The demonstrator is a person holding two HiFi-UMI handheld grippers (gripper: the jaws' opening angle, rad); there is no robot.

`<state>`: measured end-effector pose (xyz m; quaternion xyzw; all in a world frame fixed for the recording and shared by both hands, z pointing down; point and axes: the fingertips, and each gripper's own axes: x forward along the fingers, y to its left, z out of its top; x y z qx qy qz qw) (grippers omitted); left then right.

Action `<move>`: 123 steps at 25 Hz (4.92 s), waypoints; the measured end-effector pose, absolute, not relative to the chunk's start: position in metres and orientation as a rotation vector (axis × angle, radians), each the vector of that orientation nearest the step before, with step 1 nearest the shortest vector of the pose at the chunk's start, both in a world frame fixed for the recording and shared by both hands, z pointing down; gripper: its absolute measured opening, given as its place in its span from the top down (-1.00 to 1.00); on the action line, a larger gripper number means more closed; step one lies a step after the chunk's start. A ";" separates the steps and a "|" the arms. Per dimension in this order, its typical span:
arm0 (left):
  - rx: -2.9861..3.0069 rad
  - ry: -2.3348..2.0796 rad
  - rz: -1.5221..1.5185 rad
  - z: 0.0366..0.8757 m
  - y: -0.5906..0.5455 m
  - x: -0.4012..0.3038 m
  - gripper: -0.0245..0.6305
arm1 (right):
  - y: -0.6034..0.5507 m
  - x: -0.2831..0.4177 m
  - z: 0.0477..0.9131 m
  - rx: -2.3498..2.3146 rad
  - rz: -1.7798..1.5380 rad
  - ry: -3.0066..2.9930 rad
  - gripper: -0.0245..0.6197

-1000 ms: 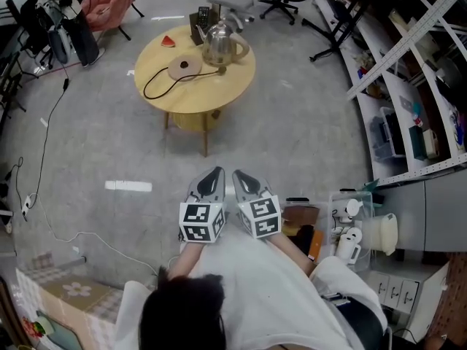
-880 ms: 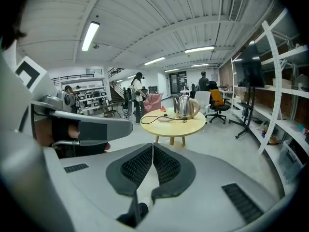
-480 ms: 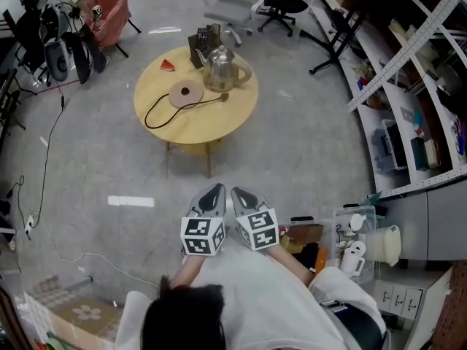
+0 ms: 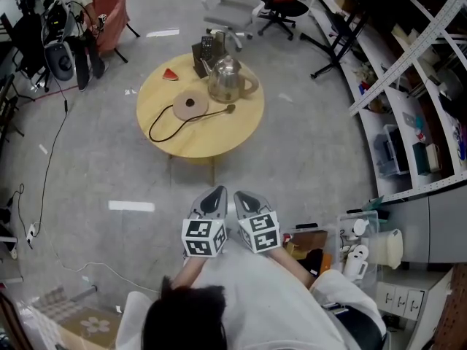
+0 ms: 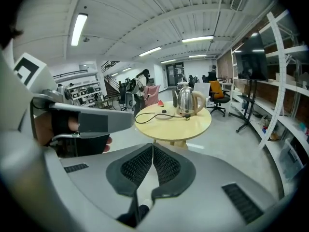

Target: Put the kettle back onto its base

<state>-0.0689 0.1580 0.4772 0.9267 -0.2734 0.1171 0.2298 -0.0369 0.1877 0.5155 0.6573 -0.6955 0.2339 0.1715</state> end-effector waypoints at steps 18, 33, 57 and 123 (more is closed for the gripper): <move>2.670 -0.652 0.280 0.456 0.068 -0.076 0.83 | 0.090 -0.049 0.479 2.025 0.593 -1.982 0.84; 2.649 -0.635 0.234 0.454 0.037 -0.088 0.83 | 0.070 -0.051 0.471 2.122 0.607 -2.040 0.84; 2.626 -0.696 0.248 0.458 0.016 -0.094 0.83 | 0.053 -0.085 0.470 1.864 0.635 -2.355 0.83; 2.568 -0.791 0.405 0.488 -0.137 0.064 0.83 | -0.124 0.201 0.492 1.945 0.551 -2.169 0.34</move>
